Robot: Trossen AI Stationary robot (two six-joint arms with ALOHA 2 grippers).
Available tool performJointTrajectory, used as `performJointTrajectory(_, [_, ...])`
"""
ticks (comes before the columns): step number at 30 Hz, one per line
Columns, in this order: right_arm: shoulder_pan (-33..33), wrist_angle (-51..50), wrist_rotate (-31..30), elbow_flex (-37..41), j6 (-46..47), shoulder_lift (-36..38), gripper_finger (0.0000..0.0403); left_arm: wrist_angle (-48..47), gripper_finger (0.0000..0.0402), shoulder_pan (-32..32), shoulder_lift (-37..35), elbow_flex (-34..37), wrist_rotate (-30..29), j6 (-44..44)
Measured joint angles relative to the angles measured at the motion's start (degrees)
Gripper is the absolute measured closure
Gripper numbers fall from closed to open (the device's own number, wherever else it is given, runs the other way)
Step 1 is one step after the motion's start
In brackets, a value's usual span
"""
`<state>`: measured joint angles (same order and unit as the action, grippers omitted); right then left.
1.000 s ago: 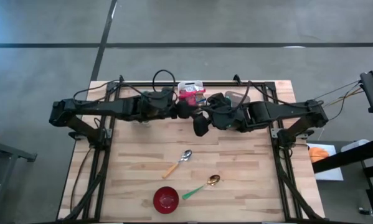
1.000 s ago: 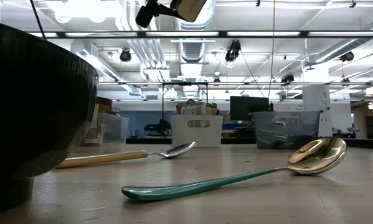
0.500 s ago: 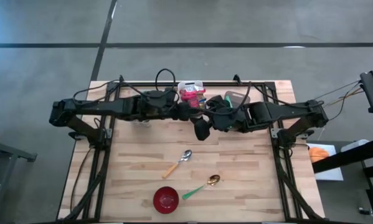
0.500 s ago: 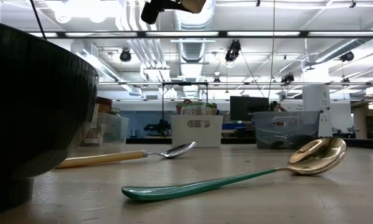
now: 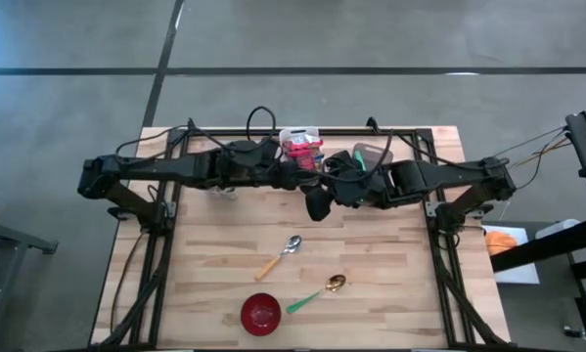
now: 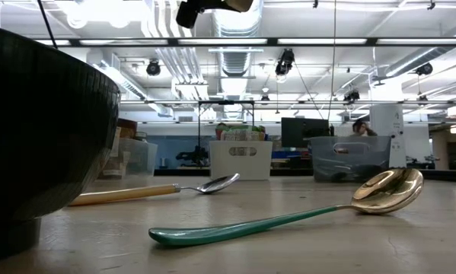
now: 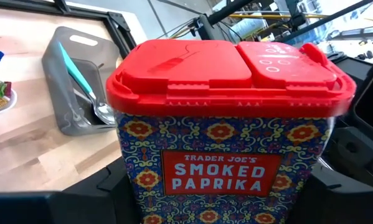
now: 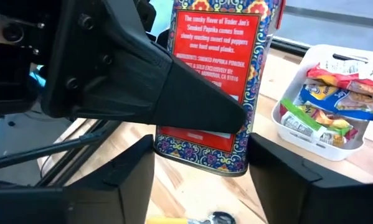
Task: Pick & Place Food Item
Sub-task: Put the red seasoning can into the transparent bin
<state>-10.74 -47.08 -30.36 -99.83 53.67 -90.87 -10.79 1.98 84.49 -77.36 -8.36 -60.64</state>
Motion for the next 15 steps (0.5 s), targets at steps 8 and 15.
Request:
performJointTrajectory(8, [0.11, 0.42, 2.17, 0.0, -1.03, 0.04, 0.015, -0.16, 0.0137, 0.0, 0.0, 0.09, 0.47, -0.03])
performJointTrajectory(15, [1.11, 0.48, 6.93, -0.02, -0.1, 0.07, 0.008, 0.26, 0.0137, -0.07, 0.11, 0.13, 3.22, 1.77])
